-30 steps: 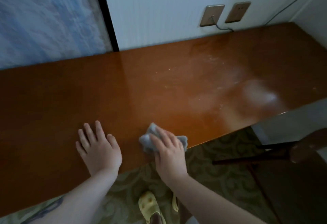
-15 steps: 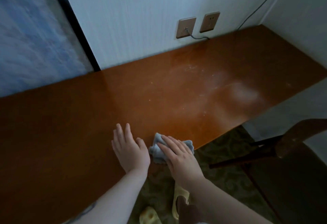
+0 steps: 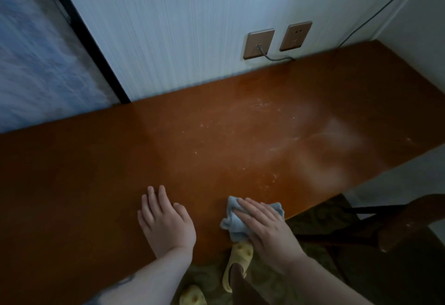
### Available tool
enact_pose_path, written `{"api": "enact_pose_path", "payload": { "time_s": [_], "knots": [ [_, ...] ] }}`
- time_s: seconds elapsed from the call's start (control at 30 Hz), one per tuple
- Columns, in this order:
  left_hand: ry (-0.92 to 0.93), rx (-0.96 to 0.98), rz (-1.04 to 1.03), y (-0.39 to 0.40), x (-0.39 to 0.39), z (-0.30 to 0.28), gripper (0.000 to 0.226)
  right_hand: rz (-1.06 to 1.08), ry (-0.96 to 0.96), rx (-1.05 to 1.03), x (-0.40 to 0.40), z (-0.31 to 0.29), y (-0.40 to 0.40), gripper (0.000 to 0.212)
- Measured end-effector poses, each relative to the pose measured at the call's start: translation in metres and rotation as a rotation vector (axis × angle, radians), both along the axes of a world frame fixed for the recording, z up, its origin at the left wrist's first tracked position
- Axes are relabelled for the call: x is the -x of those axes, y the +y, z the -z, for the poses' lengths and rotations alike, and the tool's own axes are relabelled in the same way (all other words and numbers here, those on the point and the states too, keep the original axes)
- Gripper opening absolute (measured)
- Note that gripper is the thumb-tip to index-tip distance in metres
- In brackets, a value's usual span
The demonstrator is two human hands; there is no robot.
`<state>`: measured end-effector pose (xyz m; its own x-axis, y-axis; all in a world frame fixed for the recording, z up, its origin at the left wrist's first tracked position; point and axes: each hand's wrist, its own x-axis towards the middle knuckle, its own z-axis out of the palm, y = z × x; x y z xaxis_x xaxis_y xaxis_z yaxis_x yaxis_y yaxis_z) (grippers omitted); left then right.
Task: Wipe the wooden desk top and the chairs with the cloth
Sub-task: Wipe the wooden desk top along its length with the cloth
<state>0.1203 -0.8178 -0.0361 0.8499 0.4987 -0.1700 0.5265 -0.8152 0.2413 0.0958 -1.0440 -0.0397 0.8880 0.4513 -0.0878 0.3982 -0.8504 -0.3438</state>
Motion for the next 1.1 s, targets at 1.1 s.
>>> {"api": "enact_pose_path", "payload": {
  "time_s": [1.1],
  "knots": [
    [-0.194,-0.018,-0.25,-0.022,-0.028,0.01,0.046,-0.375,-0.002,-0.118,-0.061,0.005,0.016,0.061]
  ]
}}
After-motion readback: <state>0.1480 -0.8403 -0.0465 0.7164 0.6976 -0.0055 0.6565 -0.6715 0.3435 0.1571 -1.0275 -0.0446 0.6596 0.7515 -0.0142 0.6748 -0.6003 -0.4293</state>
